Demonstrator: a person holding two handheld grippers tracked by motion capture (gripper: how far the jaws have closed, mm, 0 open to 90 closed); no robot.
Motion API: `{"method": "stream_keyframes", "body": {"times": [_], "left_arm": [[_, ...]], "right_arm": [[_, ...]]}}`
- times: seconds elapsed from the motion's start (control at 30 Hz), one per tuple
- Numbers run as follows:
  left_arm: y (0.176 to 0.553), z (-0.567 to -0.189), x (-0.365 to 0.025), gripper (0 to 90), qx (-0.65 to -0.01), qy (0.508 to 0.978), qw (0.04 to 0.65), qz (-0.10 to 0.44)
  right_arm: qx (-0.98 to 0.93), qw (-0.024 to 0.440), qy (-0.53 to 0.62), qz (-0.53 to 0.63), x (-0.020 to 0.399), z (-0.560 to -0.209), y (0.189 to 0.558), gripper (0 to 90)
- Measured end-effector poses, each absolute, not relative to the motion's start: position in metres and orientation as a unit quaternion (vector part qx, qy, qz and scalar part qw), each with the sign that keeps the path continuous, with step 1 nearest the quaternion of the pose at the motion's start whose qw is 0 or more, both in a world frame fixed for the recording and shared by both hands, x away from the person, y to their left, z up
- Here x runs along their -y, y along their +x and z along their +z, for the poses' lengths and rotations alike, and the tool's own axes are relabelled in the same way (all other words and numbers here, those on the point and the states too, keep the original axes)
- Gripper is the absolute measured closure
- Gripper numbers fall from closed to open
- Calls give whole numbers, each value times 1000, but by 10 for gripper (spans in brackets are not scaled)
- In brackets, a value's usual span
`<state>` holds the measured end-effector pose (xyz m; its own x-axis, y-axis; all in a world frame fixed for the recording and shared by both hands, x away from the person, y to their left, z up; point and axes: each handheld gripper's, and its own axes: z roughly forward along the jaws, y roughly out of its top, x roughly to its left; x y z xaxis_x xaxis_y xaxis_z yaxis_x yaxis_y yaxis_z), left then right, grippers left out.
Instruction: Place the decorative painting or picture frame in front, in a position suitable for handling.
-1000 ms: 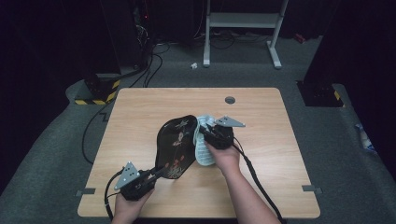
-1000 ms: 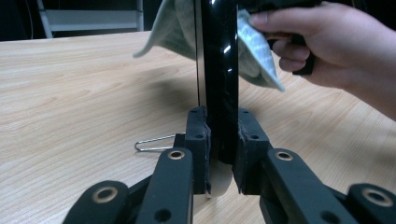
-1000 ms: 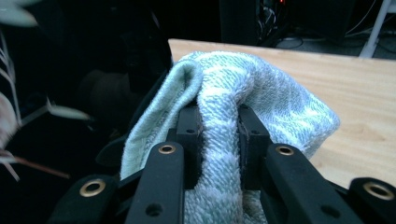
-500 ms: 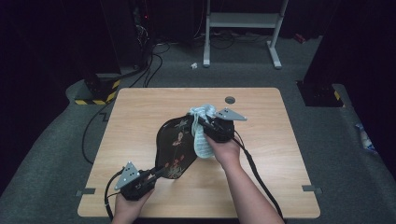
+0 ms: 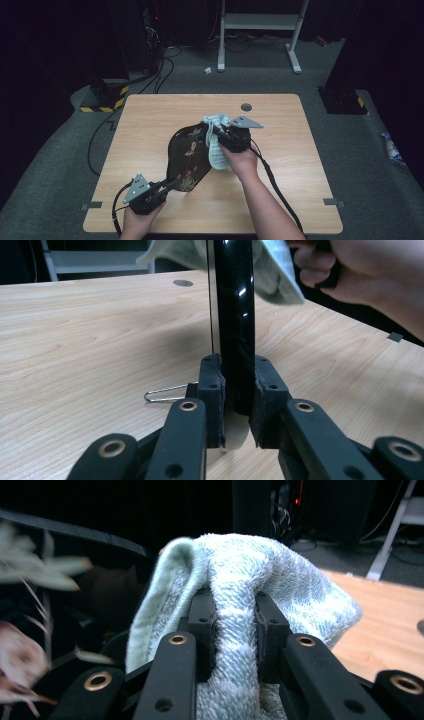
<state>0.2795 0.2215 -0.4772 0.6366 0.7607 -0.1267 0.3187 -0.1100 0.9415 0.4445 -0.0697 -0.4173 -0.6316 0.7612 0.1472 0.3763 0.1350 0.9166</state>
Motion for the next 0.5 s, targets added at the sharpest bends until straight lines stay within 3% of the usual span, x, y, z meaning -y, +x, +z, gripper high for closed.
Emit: {"method": "stream_keyframes", "body": {"times": [0.5], "left_arm": [[280, -478, -220, 777, -376, 715, 554, 201]], "right_arm": [[-761, 159, 416, 472, 74, -475, 436, 742]]}}
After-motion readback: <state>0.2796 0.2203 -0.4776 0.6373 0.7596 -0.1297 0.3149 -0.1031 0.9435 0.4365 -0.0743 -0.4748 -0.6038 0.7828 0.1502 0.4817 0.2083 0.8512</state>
